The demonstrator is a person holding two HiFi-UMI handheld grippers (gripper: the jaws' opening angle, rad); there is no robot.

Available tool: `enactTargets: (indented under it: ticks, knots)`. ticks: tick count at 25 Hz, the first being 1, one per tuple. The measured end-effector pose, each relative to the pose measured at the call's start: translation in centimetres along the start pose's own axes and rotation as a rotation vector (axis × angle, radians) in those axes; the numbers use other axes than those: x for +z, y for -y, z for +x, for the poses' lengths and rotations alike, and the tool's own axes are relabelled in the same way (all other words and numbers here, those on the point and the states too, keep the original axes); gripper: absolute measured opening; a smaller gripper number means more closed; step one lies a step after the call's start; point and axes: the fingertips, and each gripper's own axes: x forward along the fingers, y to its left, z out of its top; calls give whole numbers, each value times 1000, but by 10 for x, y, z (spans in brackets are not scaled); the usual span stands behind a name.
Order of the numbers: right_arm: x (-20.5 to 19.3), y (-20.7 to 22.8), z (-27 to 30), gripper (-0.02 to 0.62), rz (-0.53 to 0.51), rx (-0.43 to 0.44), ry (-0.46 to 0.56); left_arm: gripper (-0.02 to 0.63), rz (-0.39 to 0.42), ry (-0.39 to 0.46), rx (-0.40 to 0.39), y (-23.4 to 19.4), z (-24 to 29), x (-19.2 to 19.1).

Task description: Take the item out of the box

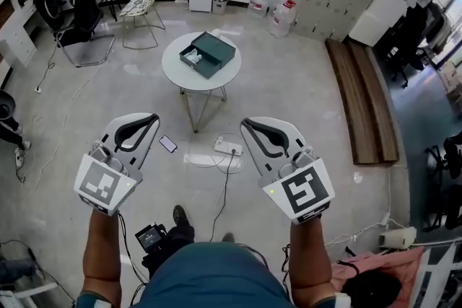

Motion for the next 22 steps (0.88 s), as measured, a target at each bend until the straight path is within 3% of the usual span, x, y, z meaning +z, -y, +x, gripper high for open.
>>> enactTargets:
  ticks: [10,22]
  knots:
    - [45,14,122,40,3,-84,-39,20,13,50,-97,-133,19,-20]
    - [73,4,205,40,-43,-42,-18,20,-3,65,-90,-197,6,-53]
